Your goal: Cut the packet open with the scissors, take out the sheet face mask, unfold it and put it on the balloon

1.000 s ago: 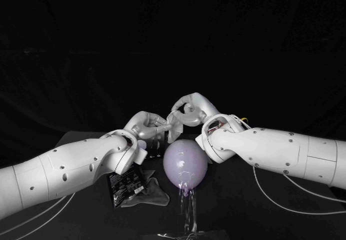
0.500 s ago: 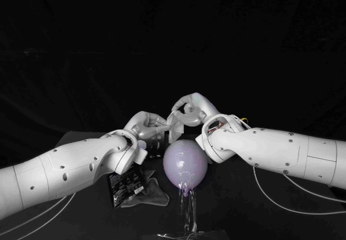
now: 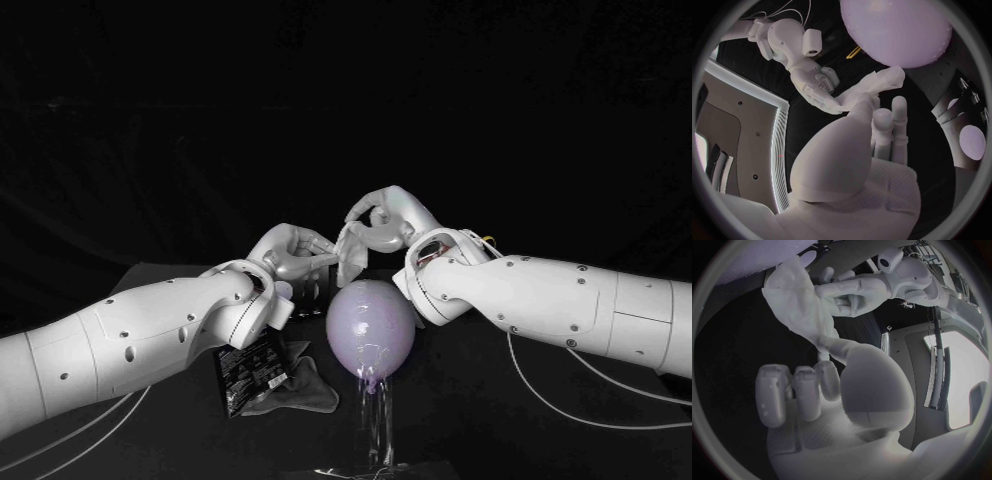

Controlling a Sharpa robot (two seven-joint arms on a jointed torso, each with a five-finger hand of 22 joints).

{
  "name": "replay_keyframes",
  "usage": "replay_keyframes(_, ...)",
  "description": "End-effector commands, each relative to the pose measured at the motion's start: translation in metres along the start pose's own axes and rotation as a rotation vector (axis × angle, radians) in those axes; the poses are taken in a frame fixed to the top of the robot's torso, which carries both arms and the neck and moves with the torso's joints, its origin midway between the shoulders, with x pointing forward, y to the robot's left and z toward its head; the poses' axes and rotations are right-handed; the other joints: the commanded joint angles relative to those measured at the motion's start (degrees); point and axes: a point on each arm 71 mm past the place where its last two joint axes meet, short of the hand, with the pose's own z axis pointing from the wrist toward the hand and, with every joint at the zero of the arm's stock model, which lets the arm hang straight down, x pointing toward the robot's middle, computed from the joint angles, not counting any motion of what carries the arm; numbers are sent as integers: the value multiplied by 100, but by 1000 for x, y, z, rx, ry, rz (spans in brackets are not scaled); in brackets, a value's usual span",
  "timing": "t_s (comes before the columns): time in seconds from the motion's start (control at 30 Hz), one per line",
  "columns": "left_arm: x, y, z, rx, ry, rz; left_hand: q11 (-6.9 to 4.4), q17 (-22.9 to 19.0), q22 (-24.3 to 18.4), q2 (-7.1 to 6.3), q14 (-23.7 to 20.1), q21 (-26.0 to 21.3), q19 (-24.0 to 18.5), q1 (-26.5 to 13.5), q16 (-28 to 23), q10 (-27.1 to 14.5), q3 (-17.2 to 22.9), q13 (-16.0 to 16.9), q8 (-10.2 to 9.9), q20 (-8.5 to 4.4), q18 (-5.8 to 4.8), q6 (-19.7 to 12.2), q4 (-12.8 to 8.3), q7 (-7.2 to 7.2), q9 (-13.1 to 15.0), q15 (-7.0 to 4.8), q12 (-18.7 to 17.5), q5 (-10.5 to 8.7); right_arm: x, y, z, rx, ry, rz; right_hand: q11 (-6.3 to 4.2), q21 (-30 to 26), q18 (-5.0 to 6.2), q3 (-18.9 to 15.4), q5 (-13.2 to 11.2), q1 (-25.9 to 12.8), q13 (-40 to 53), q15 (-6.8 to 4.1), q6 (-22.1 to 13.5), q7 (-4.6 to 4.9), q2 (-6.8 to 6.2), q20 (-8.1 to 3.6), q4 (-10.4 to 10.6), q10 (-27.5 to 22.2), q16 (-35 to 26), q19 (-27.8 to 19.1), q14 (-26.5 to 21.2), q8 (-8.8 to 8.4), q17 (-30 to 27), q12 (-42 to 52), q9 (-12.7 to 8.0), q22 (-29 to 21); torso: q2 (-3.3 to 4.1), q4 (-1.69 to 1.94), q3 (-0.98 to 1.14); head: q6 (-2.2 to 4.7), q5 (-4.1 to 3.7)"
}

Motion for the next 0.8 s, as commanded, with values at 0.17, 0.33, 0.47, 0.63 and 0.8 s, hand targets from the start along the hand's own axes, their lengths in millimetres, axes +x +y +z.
replay_keyframes(0.17, 0, -1, 0, 5, 5, -22, 2, -1, 21, -33, 37, 34, -50, -177, 8, -2, 205, 49, -27, 11, 117, 58, 57, 1, 40, -22, 58, 40, -3, -2, 1, -7, -1, -11, 10, 14, -81, 15, 19, -4, 465, -25, 32, -7, 77, -20, -32, 52, 14, 456, 584, 222, 1459, 23, 164, 1399, 1, 0, -2, 1, 2)
replay_keyframes(0.33, -1, -1, 0, 8, -6, -37, -1, 6, 25, -72, 43, 35, -57, -273, 9, -5, 484, 84, -2, 17, 123, 32, 72, -11, 98, -25, 85, 37, -2, -2, 0, -9, 15, -12, 11, 13, -81, 14, 18, -9, 464, -25, 32, -7, 75, -20, -36, 51, 13, 455, 584, 223, 1457, 21, 164, 1398, 1, -2, -2, 0, 8)
replay_keyframes(0.47, -1, -1, 0, 9, -13, -44, -20, 14, 38, -224, 46, 51, -64, -409, 7, -28, 855, 137, 46, 15, 123, -1, 64, 6, 192, -19, 136, 28, -2, -2, -2, -11, 26, -11, 11, 7, -79, 13, 18, -14, 464, -25, 31, -6, 73, -20, -38, 51, 11, 452, 583, 223, 1455, 20, 164, 1396, -1, -1, 0, -1, 18)
replay_keyframes(0.63, -3, -1, 1, 8, -39, -54, 28, 17, 111, -671, 45, 156, -81, -865, -4, -112, 2011, 306, 179, -1, 128, -105, -118, -25, 485, -17, 329, 22, -2, -1, -5, -15, 46, -8, 11, 7, -79, 13, 18, -14, 464, -25, 31, -6, 73, -20, -38, 51, 11, 452, 583, 223, 1455, 20, 164, 1396, 0, 0, 2, -4, 22)
replay_keyframes(0.8, -10, 1, 1, 7, -90, -67, 23, 21, 240, -1072, 64, 355, -118, -1677, -20, -257, 3376, 556, 360, -16, 139, -220, -696, -26, 895, -31, 660, 34, -5, -4, -9, -12, 64, -9, 14, -23, -72, 6, 17, -49, 430, -23, 20, -2, 68, -20, -45, 30, -9, 436, 575, 221, 1425, -22, 164, 1387, -2, -7, 0, 3, 39)
